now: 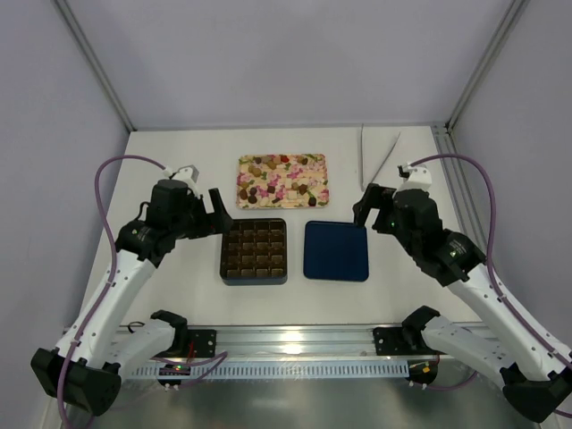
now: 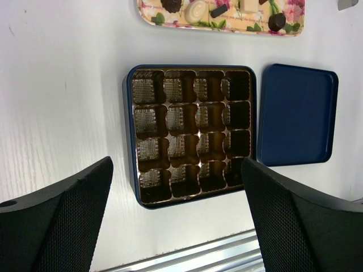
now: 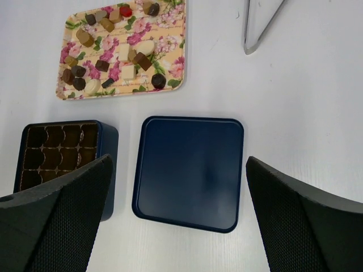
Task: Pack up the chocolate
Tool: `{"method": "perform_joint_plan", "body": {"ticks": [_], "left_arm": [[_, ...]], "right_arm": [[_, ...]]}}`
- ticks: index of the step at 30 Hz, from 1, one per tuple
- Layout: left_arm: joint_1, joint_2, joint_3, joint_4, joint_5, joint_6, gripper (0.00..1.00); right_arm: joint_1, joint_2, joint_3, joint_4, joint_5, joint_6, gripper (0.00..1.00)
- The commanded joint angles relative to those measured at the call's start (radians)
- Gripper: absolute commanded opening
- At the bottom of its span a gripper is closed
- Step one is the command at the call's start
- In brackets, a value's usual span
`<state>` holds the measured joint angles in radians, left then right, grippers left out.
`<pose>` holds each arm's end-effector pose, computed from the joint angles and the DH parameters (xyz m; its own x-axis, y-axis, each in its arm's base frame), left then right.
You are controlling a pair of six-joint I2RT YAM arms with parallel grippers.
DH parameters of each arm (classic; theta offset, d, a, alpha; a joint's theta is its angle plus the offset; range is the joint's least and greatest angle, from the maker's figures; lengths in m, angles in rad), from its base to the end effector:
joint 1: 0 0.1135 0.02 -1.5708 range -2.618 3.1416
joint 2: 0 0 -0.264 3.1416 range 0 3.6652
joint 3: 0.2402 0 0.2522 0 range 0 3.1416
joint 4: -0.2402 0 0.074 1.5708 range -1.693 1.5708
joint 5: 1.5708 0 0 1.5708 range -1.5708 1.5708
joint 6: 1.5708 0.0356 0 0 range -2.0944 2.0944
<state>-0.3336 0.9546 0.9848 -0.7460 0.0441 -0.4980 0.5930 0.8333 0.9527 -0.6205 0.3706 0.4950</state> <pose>0.1820 -0.0647 0.3244 -0.7160 -0.2569 -0.6491 0.0188 0.9224 -0.3858 0.1503 0.0857 0.3462 -0.4729 0.2153 -0.8544 -0.0373 0.9639 0.2635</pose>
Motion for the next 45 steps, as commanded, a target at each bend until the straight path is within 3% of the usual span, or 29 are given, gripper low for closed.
{"method": "perform_joint_plan", "body": {"ticks": [1,12,16,20,23,27,31,37,45], "left_arm": [[-0.002,-0.008,0.02,0.002,-0.021,-0.004,0.93],[-0.002,-0.002,0.021,-0.004,-0.009,-0.008,0.93],[-0.002,-0.002,0.023,-0.003,0.003,-0.007,0.93],[-0.001,0.007,0.041,-0.003,0.016,-0.004,0.94],[-0.002,0.039,0.083,-0.001,0.045,0.003,0.94],[-0.001,0.053,0.104,-0.003,0.031,0.03,0.94],[-0.001,0.047,0.085,-0.004,0.01,0.049,0.94],[-0.001,0.039,0.063,0.008,0.011,0.047,0.94],[-0.002,0.009,0.058,0.004,-0.026,0.073,0.94]], "right_arm": [[-0.004,-0.014,0.066,-0.008,0.044,-0.016,1.0],[-0.019,0.015,0.129,-0.015,0.084,-0.095,1.0],[-0.175,0.225,0.237,-0.022,-0.01,-0.139,1.0],[-0.37,0.451,0.293,0.037,-0.2,-0.179,1.0],[-0.453,0.617,0.359,0.058,-0.202,-0.2,1.0],[-0.535,0.786,0.475,0.085,-0.321,-0.231,1.0],[-0.567,0.95,0.607,0.035,-0.354,-0.262,1.0],[-0.568,1.099,0.679,0.068,-0.441,-0.25,1.0],[-0.565,1.225,0.731,0.104,-0.434,-0.248,1.0]]}}
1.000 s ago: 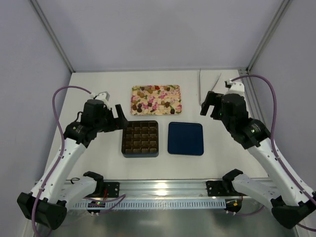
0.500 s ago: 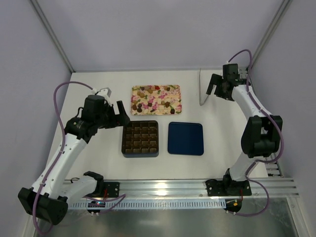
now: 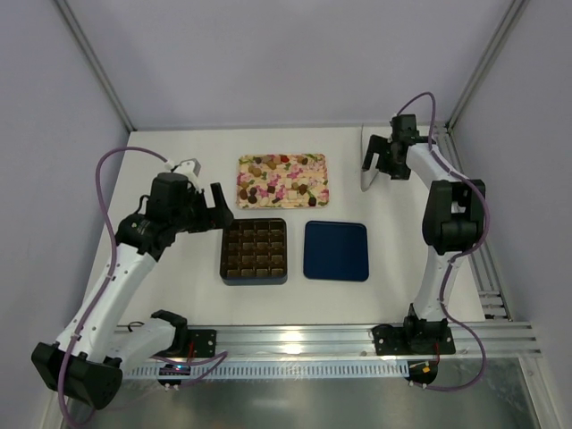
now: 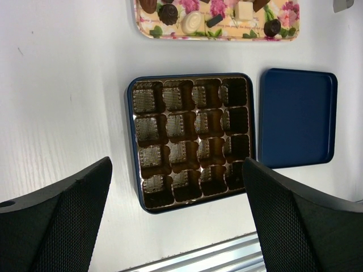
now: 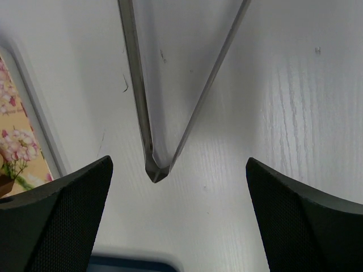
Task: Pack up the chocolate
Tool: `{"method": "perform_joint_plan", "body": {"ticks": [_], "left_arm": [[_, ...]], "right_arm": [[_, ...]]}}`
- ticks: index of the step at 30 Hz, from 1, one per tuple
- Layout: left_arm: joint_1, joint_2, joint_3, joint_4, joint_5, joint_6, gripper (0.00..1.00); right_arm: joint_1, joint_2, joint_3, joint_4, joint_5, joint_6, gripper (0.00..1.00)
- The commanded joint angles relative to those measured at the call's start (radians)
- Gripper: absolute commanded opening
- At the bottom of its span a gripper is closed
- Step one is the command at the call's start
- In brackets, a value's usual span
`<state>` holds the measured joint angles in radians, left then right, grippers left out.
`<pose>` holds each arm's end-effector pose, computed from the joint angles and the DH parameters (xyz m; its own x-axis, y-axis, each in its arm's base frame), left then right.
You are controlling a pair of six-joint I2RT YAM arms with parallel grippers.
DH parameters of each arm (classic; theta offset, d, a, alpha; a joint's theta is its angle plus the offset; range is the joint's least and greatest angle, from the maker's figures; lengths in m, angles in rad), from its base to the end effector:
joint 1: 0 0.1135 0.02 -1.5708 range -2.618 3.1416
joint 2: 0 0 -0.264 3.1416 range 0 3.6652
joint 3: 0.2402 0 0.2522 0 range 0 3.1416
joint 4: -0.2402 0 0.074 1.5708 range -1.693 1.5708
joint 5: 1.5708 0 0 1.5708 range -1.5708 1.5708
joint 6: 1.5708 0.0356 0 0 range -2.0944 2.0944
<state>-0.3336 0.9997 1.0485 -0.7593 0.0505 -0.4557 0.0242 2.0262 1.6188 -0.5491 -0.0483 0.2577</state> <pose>0.1904 -0.0679 0.3360 -0.7132 -0.2180 -0.6662 0.0549 0.9301 -0.3632 0.4478 0.0126 0.2191 -0.8032 0.2352 -0.5473 0.1579 0.9700 0.1850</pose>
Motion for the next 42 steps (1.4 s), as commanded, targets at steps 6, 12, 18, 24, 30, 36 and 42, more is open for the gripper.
{"method": "perform_joint_plan", "body": {"ticks": [6,12,18,24,30,36,42], "left_arm": [[-0.001,-0.046,-0.019,0.02,-0.015,0.011,0.95],[-0.001,-0.058,-0.036,0.02,-0.021,0.009,0.95],[-0.001,-0.055,-0.035,0.018,-0.023,0.014,0.95],[-0.002,-0.036,-0.018,0.017,-0.02,0.026,0.95],[-0.001,-0.019,-0.016,0.025,-0.009,0.026,0.95],[-0.001,-0.013,-0.015,0.031,-0.006,0.028,0.95],[-0.001,-0.007,-0.019,0.037,0.0,0.028,0.95]], "right_arm": [[0.032,0.134,0.128,0.032,0.022,0.0,1.0],[0.069,0.219,0.24,-0.026,0.093,0.012,1.0],[0.079,0.311,0.38,-0.115,0.166,0.047,1.0],[0.08,0.351,0.435,-0.15,0.176,0.06,0.99],[0.08,0.371,0.46,-0.161,0.197,0.086,0.94],[0.082,0.397,0.504,-0.181,0.217,0.101,0.9],[0.098,0.423,0.539,-0.213,0.264,0.098,0.89]]}}
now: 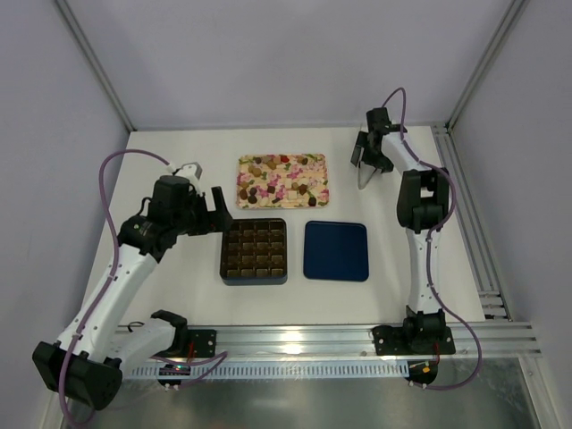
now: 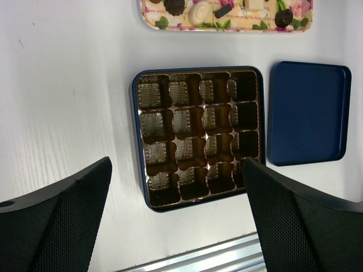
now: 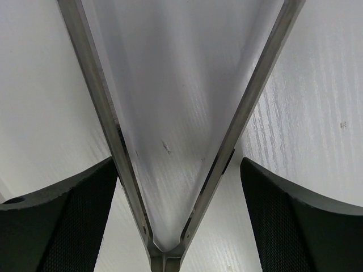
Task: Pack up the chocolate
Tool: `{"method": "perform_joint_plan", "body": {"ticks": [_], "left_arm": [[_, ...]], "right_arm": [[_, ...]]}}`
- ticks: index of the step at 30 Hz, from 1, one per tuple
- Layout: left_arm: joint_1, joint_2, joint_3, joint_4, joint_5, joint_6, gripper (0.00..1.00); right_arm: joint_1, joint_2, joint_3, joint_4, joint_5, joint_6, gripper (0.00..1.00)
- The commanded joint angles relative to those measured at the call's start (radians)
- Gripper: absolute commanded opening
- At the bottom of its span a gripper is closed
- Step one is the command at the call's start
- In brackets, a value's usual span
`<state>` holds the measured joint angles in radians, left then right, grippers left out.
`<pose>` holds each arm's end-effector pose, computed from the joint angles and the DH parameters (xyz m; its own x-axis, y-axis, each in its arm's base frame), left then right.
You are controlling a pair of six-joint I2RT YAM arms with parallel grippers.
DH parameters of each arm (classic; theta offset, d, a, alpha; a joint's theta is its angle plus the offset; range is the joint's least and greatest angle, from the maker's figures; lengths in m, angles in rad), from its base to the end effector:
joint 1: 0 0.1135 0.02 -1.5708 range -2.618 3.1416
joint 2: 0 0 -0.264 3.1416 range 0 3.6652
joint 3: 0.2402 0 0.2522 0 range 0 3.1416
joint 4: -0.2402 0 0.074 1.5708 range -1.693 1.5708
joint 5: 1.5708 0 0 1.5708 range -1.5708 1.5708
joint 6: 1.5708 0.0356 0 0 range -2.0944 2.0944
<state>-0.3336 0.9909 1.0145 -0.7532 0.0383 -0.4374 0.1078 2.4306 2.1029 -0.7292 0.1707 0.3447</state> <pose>0.1890 -0.0669 0.3271 -0.7206 -0.1983 -0.6645 0.0541 0.9393 -0.3389 0.5225 0.0505 0.1688 -0.8226 0.2459 -0.5127 0.2709 0.9622 0.0269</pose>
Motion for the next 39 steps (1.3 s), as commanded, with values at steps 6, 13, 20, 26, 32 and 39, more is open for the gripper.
{"method": "perform_joint_plan", "body": {"ticks": [6,13,20,26,32,39], "left_arm": [[-0.001,0.0,0.013,0.031,0.014,0.012,0.95],[-0.001,-0.009,0.012,0.031,0.02,0.012,0.95],[-0.001,-0.021,0.009,0.031,0.025,0.009,0.95],[-0.001,-0.035,0.004,0.029,0.023,0.005,0.95],[-0.001,-0.041,0.001,0.031,0.017,0.0,0.95],[-0.002,-0.051,-0.008,0.038,0.015,-0.007,0.95]], "right_arm": [[0.033,0.065,0.14,-0.105,0.082,0.004,0.83],[0.033,0.094,0.183,-0.139,0.076,0.01,0.68],[0.035,0.085,0.146,-0.135,0.046,0.004,0.44],[0.052,-0.102,-0.085,-0.029,0.084,-0.03,0.36],[0.078,-0.316,-0.296,0.031,0.095,-0.042,0.36],[0.093,-0.537,-0.527,0.073,0.061,-0.035,0.37]]}}
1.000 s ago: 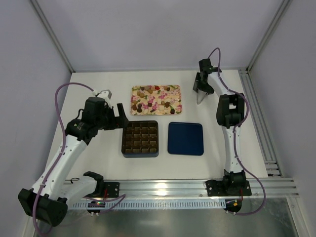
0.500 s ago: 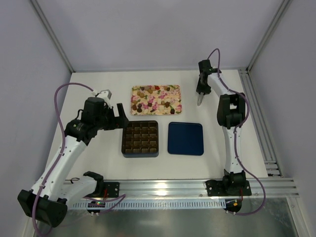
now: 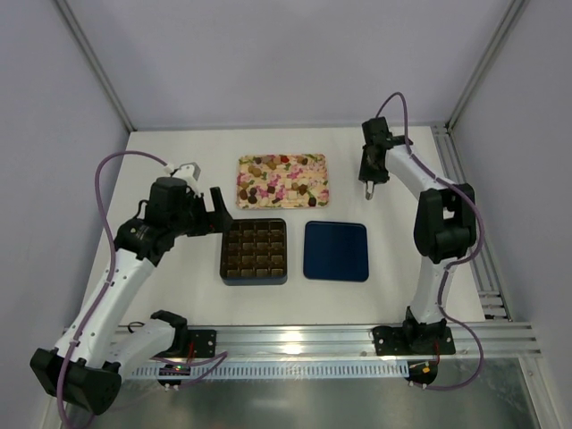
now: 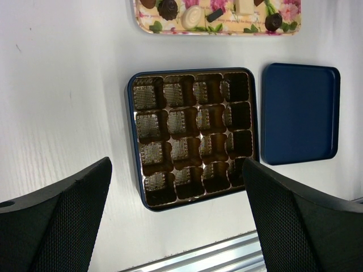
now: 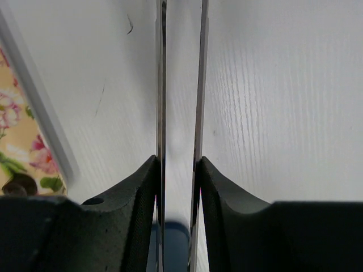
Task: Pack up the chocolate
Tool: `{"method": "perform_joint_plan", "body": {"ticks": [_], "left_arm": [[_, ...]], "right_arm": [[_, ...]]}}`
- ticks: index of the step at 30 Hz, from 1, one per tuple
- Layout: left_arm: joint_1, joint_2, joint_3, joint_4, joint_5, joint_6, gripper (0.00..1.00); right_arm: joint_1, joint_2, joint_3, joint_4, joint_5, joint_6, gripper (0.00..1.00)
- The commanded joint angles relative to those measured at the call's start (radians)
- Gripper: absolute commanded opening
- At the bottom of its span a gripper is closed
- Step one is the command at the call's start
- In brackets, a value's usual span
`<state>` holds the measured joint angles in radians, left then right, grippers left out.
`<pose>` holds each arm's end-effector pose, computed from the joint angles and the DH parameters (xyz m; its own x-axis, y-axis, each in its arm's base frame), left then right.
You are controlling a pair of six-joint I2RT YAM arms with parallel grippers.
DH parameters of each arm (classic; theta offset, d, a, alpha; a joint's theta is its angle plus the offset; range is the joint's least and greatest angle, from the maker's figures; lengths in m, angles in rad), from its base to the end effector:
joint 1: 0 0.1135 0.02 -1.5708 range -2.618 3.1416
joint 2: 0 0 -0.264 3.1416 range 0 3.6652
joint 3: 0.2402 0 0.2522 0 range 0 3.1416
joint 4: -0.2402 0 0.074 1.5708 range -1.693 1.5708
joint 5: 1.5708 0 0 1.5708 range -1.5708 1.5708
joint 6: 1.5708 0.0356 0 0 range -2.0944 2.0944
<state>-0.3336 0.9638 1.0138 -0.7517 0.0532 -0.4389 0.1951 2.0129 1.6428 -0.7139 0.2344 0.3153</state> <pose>0.1834 -0.0656 0.3318 -0.7074 -0.2039 -0.6768 0.0716 0.9319 -0.3556 0.4272 0.0760 0.2234 -0.8497 0.1395 -0.5084 0.1910 0.9803 -0.0501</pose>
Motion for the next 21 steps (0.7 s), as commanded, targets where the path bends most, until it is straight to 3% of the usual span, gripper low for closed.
{"method": "perform_joint_plan", "body": {"ticks": [1,12,21], "left_arm": [[-0.001,-0.023,-0.007,0.037,0.0,-0.006,0.95],[-0.001,-0.031,-0.02,0.055,0.002,-0.021,0.95],[-0.001,-0.036,-0.018,0.055,-0.007,-0.024,0.95]], "right_arm": [[0.006,-0.141,-0.086,0.057,-0.01,-0.005,0.37],[0.017,-0.396,-0.253,0.031,-0.104,0.001,0.4],[0.055,-0.551,-0.29,-0.027,-0.151,-0.01,0.4]]}}
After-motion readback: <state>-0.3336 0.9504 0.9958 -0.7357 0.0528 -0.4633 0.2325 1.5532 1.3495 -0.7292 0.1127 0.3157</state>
